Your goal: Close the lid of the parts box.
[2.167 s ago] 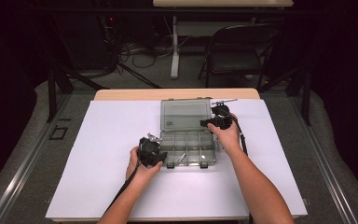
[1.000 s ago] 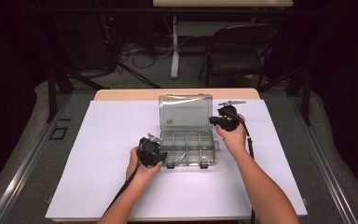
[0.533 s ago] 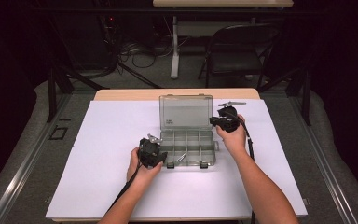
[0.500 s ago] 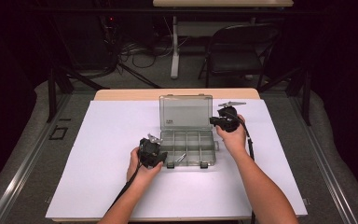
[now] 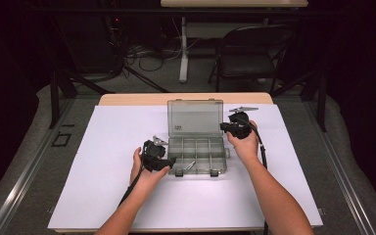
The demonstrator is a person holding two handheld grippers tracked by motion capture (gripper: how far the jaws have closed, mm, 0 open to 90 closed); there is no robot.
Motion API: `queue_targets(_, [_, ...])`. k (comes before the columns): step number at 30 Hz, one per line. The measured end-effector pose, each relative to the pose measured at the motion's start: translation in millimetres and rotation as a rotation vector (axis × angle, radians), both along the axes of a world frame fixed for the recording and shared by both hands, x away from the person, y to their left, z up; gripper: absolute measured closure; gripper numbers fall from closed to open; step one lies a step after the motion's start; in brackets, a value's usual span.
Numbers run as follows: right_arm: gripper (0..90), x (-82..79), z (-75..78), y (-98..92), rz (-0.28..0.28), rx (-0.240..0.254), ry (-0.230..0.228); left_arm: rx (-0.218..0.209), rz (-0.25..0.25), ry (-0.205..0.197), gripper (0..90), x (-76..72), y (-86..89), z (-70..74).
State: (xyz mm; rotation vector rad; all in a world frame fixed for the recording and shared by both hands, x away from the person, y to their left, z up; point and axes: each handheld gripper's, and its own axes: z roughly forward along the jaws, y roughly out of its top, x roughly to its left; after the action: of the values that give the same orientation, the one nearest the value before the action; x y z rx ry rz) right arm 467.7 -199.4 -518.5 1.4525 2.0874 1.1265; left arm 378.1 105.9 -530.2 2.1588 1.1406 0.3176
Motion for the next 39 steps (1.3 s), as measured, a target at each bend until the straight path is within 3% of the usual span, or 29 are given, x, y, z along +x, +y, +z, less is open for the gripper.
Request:
queue_targets(4, [84.0,-0.1,-0.4,0.1,0.0,0.001,-0.005,-0.08,-0.023,0.026,45.6,6.4,4.4,11.0])
queue_targets(7, [84.1,-0.3,-0.3,0.1,-0.001,0.0,-0.005,-0.102,-0.041,0.03,45.7,12.2,8.2,21.5])
queue_targets(13, [84.1,-0.6,-0.2,0.2,0.0,-0.002,-0.009,-0.091,-0.06,-0.008,45.7,24.1,14.3,44.0])
queue_targets(20, [84.1,-1.0,-0.9,0.0,0.001,0.002,-0.013,-0.097,-0.046,-0.057,41.6,38.9,19.8,65.1])
queue_targets(26, [84.1,-1.5,-0.9,0.2,0.001,0.001,-0.017,-0.063,-0.048,-0.089,40.9,54.2,21.3,77.5])
queue_targets(39, [84.2,-1.6,-1.1,0.8,0.003,0.001,-0.025,-0.075,-0.02,-0.099,41.4,90.5,13.4,105.6])
